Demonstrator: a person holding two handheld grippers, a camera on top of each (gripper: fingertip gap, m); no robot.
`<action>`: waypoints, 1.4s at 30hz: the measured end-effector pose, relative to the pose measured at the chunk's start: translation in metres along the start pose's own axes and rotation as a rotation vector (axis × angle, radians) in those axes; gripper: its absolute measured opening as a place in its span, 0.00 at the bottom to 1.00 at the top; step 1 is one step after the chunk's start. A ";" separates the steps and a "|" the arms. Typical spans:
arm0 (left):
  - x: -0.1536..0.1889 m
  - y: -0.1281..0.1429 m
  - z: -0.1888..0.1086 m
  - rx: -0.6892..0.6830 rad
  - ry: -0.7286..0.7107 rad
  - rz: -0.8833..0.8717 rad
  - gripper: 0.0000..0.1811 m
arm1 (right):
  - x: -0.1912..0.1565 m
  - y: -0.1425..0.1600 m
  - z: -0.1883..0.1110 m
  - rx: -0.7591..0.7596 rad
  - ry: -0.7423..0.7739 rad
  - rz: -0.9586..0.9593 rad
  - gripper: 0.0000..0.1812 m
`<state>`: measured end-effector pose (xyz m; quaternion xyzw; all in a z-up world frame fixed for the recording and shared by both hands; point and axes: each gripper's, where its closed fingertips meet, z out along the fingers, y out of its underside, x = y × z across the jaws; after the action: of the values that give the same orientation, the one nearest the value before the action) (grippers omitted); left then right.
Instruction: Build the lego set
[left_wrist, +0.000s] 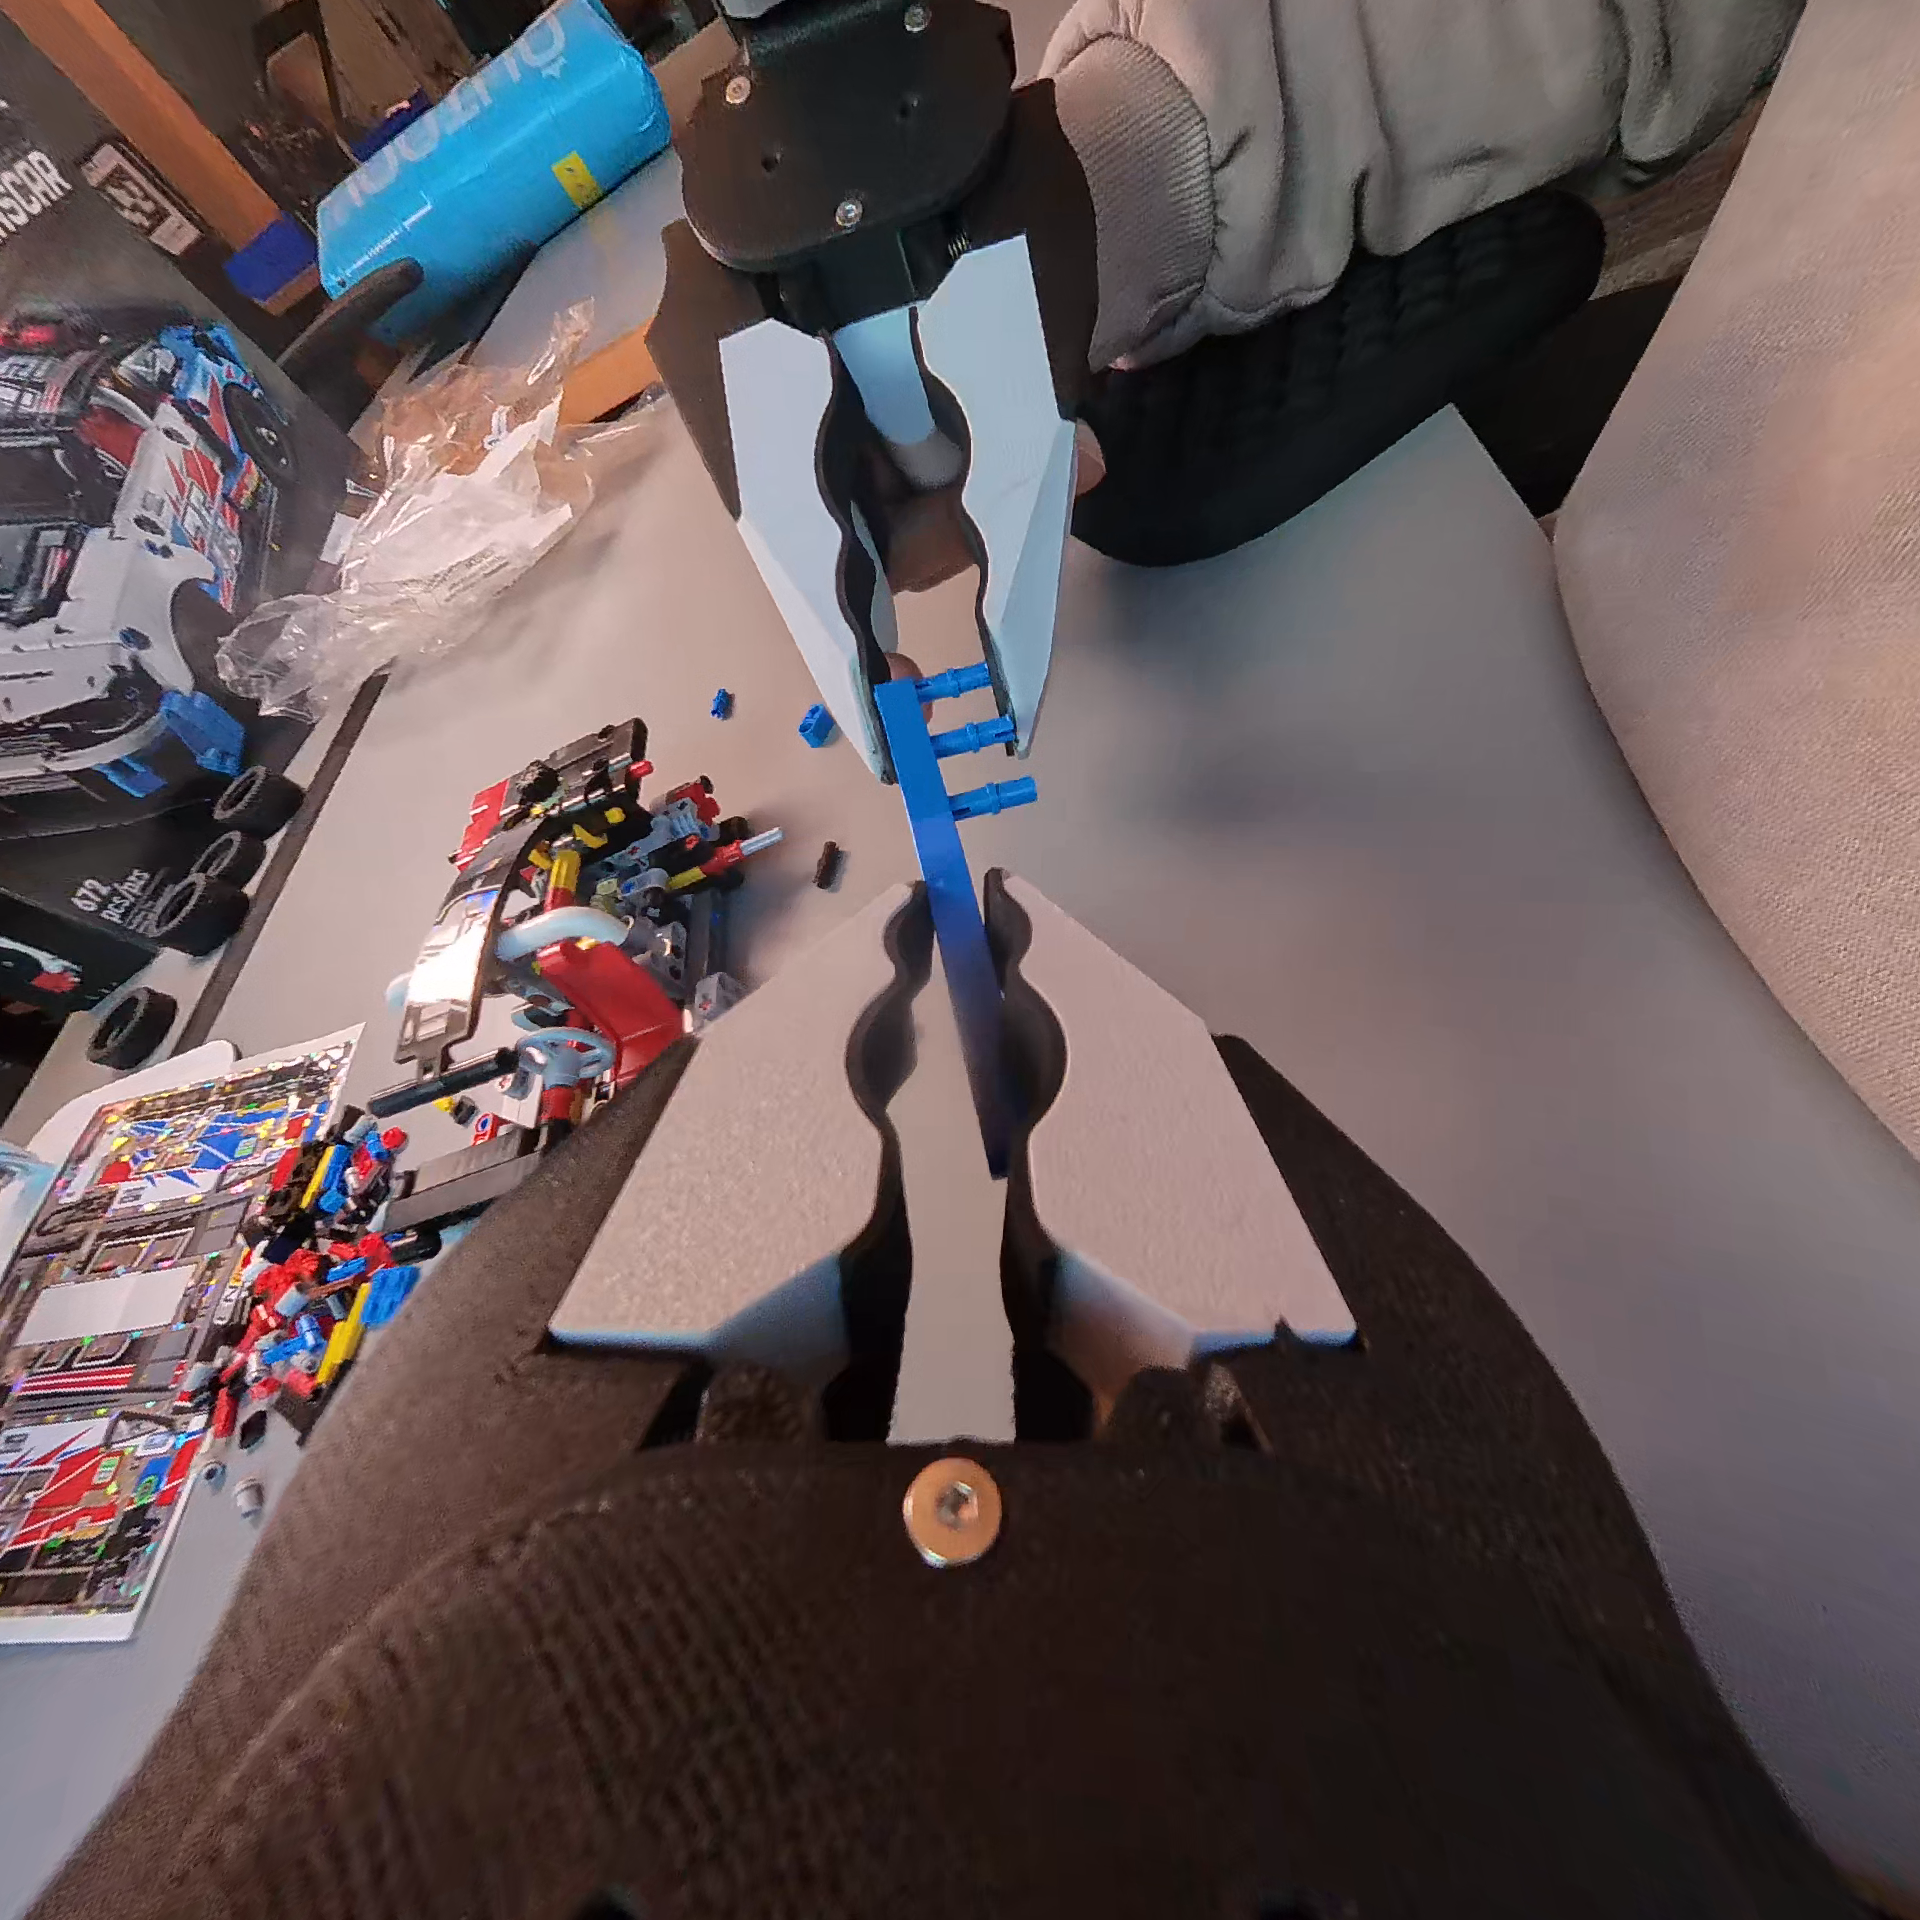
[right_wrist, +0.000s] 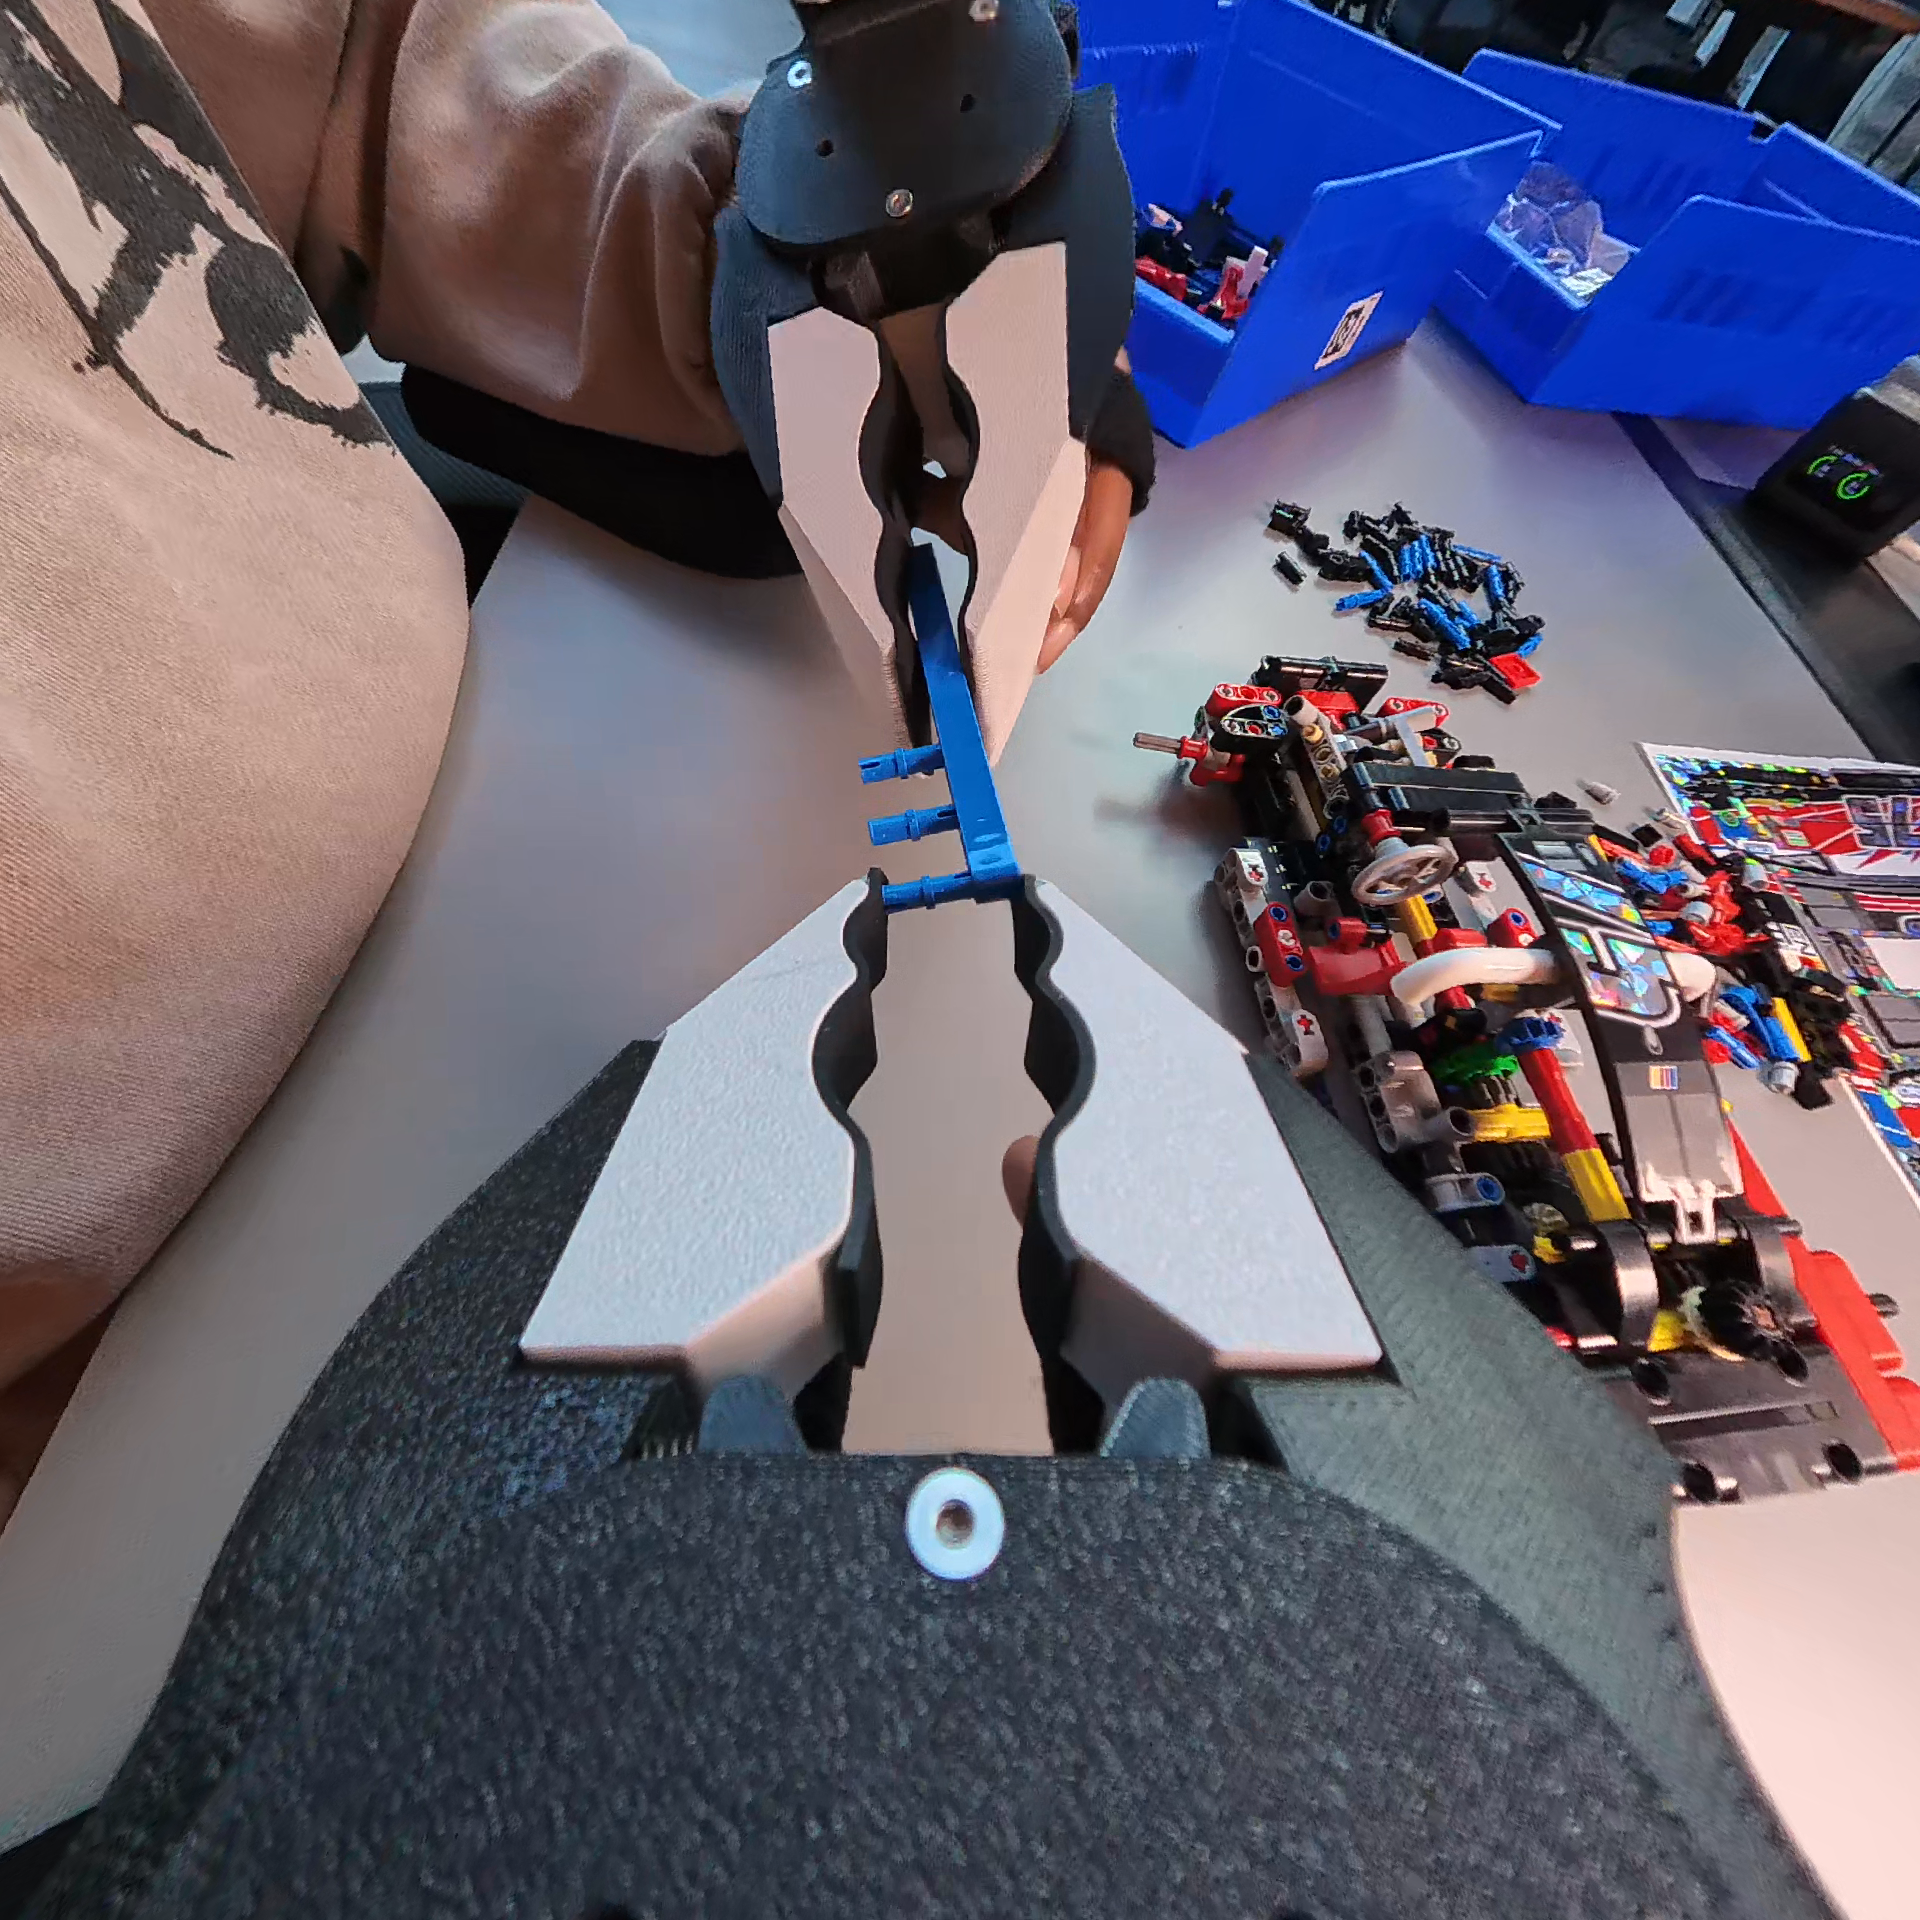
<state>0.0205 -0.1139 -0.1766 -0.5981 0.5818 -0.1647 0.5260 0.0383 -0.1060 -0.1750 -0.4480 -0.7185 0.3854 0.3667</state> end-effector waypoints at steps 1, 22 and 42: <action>-0.003 0.000 0.000 -0.011 -0.029 0.018 0.04 | 0.002 0.000 -0.001 0.004 0.013 -0.003 0.12; 0.006 0.013 0.006 -0.097 0.014 0.054 0.04 | -0.008 0.014 0.004 -0.051 -0.013 -0.049 0.06; -0.028 -0.046 -0.010 0.380 -0.037 -0.366 0.03 | 0.012 -0.060 -0.017 0.437 -0.026 0.216 0.14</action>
<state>0.0285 -0.1043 -0.1236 -0.5866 0.4128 -0.3524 0.6011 0.0269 -0.1091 -0.1124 -0.4272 -0.5706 0.5745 0.4023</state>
